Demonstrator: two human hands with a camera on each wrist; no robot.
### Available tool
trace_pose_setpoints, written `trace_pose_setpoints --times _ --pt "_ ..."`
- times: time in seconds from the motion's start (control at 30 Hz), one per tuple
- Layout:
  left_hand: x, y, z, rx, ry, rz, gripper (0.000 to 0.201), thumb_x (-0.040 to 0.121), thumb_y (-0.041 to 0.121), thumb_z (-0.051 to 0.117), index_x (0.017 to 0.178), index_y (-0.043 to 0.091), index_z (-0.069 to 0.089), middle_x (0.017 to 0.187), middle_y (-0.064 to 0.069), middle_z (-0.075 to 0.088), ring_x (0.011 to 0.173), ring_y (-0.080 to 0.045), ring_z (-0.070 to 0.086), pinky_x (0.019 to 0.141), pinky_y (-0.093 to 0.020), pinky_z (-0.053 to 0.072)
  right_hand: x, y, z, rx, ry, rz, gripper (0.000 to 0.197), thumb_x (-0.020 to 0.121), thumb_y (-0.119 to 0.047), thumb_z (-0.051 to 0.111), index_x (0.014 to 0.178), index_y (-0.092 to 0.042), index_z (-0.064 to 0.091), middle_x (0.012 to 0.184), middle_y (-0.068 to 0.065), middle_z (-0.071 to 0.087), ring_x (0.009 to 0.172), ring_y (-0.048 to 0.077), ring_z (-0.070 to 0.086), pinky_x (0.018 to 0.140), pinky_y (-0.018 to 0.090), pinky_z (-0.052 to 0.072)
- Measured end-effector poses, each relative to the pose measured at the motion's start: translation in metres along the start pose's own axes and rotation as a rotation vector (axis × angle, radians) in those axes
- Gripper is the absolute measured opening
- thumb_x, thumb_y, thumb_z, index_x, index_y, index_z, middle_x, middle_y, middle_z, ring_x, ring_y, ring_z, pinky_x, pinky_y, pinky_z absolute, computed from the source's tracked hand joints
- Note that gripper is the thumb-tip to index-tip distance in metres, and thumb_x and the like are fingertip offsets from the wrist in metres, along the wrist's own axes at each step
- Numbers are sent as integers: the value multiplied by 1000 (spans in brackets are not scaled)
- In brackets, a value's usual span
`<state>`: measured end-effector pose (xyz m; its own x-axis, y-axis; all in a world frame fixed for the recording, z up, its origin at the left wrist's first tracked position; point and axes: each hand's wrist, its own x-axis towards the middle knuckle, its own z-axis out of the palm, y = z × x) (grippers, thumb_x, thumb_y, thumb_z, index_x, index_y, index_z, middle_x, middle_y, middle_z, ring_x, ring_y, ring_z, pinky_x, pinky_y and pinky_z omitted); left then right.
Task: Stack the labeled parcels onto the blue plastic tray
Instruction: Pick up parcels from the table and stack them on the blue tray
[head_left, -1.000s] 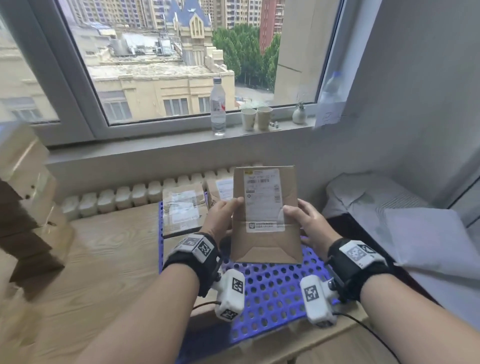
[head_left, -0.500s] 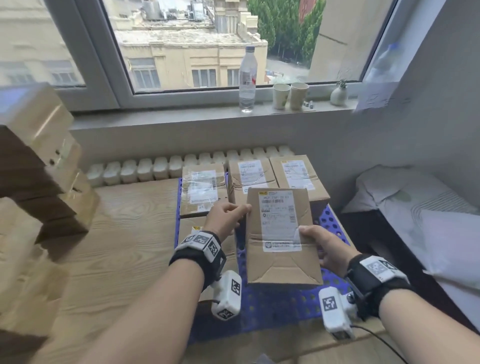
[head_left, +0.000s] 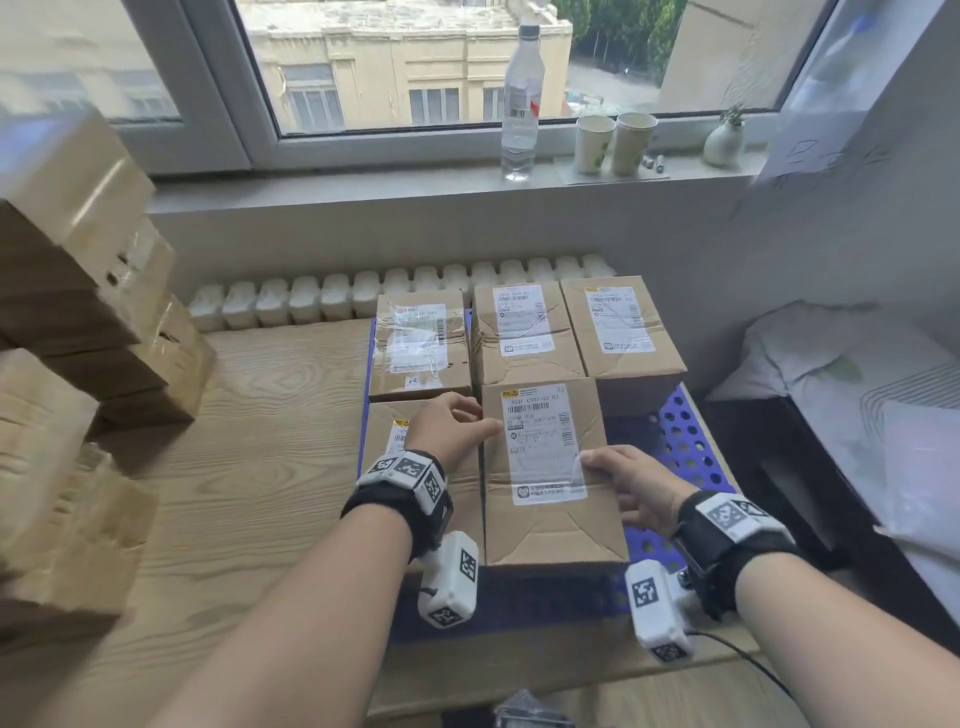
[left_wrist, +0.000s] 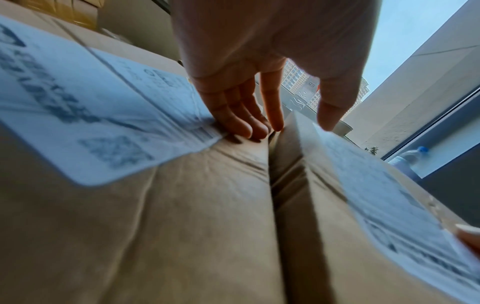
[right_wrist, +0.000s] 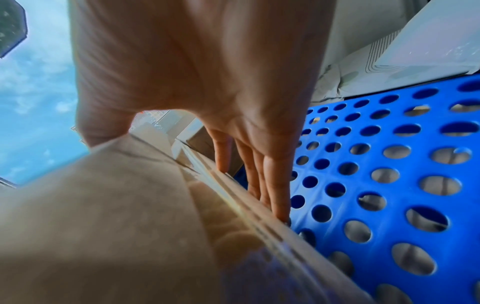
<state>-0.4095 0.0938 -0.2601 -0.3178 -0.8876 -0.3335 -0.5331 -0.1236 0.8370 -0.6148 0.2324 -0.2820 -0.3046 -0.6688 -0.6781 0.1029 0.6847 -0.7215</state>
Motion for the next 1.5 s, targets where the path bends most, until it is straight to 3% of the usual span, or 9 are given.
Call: trace_pose_setpoints --times 0.23,0.43,0.5,0.7,0.87,1.03,1.2,1.33,1.5 --pt "7 0 3 217 5 29 37 69 28 85 97 28 61 83 10 58 81 -13 58 81 -31 53 15 3 3 -26 9 59 87 48 -59 70 124 -20 56 110 12 72 97 33 71 72 39 60" --pt "10 0 6 271 1 7 43 67 29 87 100 28 59 85 8 55 92 -19 62 86 -33 53 8 -6 8 -74 1 76 43 86 -41 60 123 -20 53 116 12 67 96 31 67 88 49 56" --pt "9 2 7 287 -17 -8 50 66 29 88 106 28 57 89 6 55 95 -21 62 88 -36 53 7 -8 7 -112 -12 63 43 85 -35 63 124 -21 50 117 9 65 98 28 66 90 50 55" --pt "8 8 7 310 -43 -21 66 65 28 88 119 30 50 117 -7 64 105 -26 63 90 -39 53 4 -19 7 -319 -21 -46 76 52 -44 74 121 -20 52 113 0 67 102 22 67 89 49 56" --pt "7 11 6 335 -60 -44 69 66 26 88 123 30 49 115 -6 62 104 -23 61 90 -37 52 5 -29 9 -458 -1 -67 52 76 -30 76 120 -13 54 114 -1 64 106 18 61 89 31 49" --pt "1 16 8 390 -37 -41 69 69 27 86 126 30 48 117 -4 61 103 -22 61 88 -34 51 17 -38 13 -703 15 -136 86 43 -56 71 116 -14 62 109 -3 71 97 16 67 93 37 53" --pt "-6 31 4 527 -70 -29 66 77 28 80 134 23 47 130 -3 58 113 -22 58 90 -33 48 -6 -69 16 -940 193 -200 69 84 -35 65 139 -11 34 123 9 60 107 27 61 87 36 51" --pt "-15 45 -4 582 -38 12 49 89 31 68 134 19 50 122 -3 63 106 -20 60 82 -29 47 -15 -81 19 -1098 237 -312 61 88 -36 58 141 -14 39 132 11 53 114 28 57 88 36 49" --pt "-38 49 -18 646 14 55 45 91 32 61 134 21 52 131 -2 57 115 -20 57 95 -33 47 -25 -88 40 -1207 206 -416 51 89 -37 55 136 -17 48 134 7 54 119 27 55 93 38 49"
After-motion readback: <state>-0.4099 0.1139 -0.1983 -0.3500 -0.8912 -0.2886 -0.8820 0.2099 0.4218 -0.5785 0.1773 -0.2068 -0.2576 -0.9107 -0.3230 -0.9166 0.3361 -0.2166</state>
